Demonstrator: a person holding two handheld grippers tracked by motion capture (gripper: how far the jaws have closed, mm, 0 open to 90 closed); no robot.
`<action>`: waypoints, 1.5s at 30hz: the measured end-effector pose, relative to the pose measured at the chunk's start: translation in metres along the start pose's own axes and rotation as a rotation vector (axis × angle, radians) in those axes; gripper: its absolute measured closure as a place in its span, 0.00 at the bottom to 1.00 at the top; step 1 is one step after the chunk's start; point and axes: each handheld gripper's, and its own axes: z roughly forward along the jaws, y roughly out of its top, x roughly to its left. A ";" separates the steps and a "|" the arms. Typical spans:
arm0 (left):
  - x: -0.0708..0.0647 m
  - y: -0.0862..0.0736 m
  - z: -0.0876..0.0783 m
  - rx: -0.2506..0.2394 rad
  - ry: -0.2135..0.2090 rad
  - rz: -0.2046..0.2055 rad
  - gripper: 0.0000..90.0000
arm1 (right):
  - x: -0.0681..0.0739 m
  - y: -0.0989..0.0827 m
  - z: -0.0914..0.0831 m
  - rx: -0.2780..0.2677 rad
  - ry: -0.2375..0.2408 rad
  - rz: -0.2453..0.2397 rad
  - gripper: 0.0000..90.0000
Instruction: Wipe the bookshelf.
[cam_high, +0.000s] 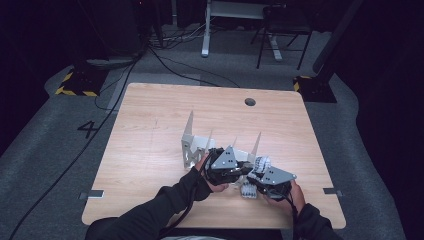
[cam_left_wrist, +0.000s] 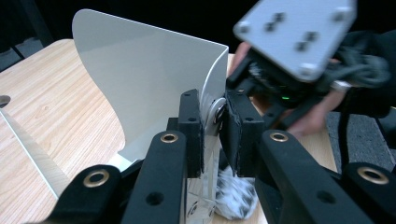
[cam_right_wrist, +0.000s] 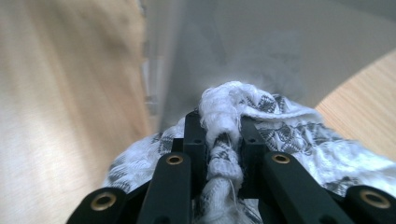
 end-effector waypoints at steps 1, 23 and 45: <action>0.000 0.000 0.000 -0.001 0.001 0.000 0.87 | -0.005 -0.001 0.002 0.002 -0.010 0.007 0.87; -0.005 -0.001 -0.002 0.001 0.024 -0.006 0.87 | -0.024 0.062 -0.061 -0.283 -0.122 -0.010 0.87; -0.003 -0.001 -0.001 -0.002 0.023 0.002 0.86 | -0.002 0.015 -0.019 -0.061 0.051 0.014 0.88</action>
